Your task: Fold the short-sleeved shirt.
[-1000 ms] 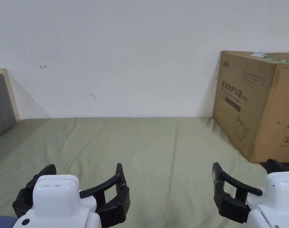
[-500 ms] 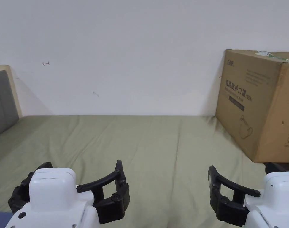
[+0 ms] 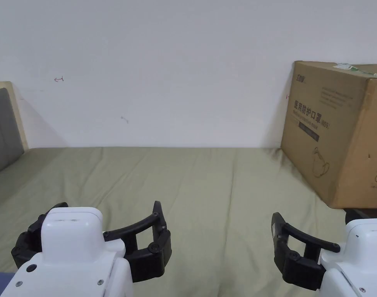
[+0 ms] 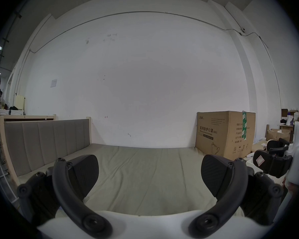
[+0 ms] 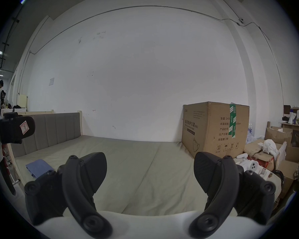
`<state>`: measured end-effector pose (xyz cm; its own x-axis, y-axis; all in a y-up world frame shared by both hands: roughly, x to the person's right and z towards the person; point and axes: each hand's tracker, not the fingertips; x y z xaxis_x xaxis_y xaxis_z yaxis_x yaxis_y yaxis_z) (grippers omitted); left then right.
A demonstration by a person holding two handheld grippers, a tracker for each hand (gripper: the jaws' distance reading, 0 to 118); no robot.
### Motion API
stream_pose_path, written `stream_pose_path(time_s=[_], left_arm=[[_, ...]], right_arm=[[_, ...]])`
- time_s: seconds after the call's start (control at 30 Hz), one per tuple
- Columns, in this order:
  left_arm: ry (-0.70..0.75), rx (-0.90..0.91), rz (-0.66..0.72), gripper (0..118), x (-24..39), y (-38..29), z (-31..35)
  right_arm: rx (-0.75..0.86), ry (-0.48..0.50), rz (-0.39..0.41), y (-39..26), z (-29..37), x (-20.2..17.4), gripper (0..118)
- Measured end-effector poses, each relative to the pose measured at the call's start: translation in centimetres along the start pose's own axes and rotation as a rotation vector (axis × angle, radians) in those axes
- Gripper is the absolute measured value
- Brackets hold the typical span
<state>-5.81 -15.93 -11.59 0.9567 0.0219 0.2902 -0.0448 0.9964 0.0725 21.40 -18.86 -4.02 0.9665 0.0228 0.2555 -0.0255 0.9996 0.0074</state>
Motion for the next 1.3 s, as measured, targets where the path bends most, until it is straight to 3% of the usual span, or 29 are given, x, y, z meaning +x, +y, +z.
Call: stream_pose_path(time_s=[0.7,1.3], left_arm=[[-0.155,-0.015,0.012,118,1.3,1.0,0.6],[-0.042,-0.210,0.052,118,2.5,0.6,-1.3]], right_arm=[[-0.036,0.004,-0.026,0.0,-0.1,0.7,105],[-0.065,0.023,-0.021,-0.4,-0.4,0.5,105]])
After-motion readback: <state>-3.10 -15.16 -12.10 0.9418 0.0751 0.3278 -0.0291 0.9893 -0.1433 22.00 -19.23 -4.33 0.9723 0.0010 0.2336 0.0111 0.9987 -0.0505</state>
